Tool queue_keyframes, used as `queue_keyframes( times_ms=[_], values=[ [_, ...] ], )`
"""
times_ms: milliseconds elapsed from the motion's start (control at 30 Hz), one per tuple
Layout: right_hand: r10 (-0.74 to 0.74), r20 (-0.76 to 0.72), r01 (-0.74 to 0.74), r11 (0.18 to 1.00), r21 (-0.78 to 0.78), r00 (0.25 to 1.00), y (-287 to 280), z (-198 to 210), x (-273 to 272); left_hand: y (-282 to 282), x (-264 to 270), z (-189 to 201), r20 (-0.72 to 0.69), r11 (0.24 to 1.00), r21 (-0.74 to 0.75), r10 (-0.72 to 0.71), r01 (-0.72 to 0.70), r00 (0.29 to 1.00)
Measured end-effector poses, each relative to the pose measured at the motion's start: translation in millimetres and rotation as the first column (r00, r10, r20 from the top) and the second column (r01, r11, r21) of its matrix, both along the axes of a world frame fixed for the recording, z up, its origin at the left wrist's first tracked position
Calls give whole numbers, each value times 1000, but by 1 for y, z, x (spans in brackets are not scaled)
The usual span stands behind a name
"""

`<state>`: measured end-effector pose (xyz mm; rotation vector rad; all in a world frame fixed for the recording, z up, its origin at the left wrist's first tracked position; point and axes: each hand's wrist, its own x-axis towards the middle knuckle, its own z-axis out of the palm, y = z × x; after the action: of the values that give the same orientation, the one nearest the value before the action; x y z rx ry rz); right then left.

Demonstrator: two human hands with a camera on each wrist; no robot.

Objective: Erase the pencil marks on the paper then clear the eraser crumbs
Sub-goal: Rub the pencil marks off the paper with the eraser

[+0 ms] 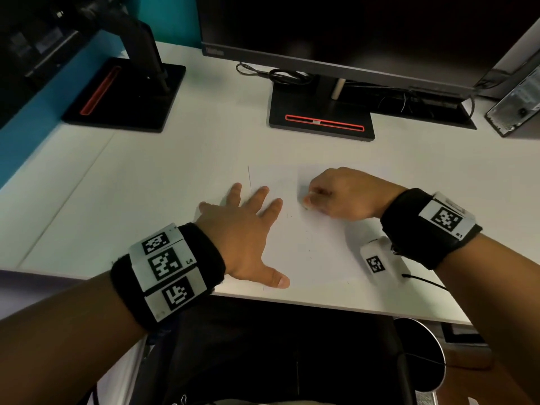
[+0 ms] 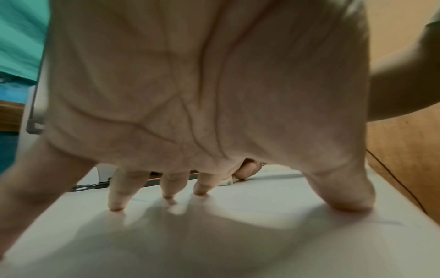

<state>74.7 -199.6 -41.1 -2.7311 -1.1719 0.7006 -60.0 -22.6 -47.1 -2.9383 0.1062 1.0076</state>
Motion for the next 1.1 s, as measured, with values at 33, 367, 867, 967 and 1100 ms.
queue_keyframes(
  times_ms=[33, 367, 867, 967, 1100],
  values=[
    [7, 5, -7, 1000, 6, 1000, 1, -2, -2, 1, 1, 0, 10, 1000, -9, -6, 6, 1000],
    [-62, -105, 68, 996, 53, 993, 0, -3, -7, 20, 37, 6, 85, 993, -62, 111, -105, 990],
    [139, -46, -137, 989, 52, 989, 14, -5, -13, 21, 39, -4, -13, 979, -107, 170, -171, 985],
    [147, -121, -144, 989, 27, 982, 11, -5, -14, 21, 42, -7, -33, 982, -103, 157, -159, 987],
    [67, -29, -65, 994, 83, 997, 8, -4, 0, 20, 43, -7, -36, 984, -85, 155, -157, 987]
  ],
)
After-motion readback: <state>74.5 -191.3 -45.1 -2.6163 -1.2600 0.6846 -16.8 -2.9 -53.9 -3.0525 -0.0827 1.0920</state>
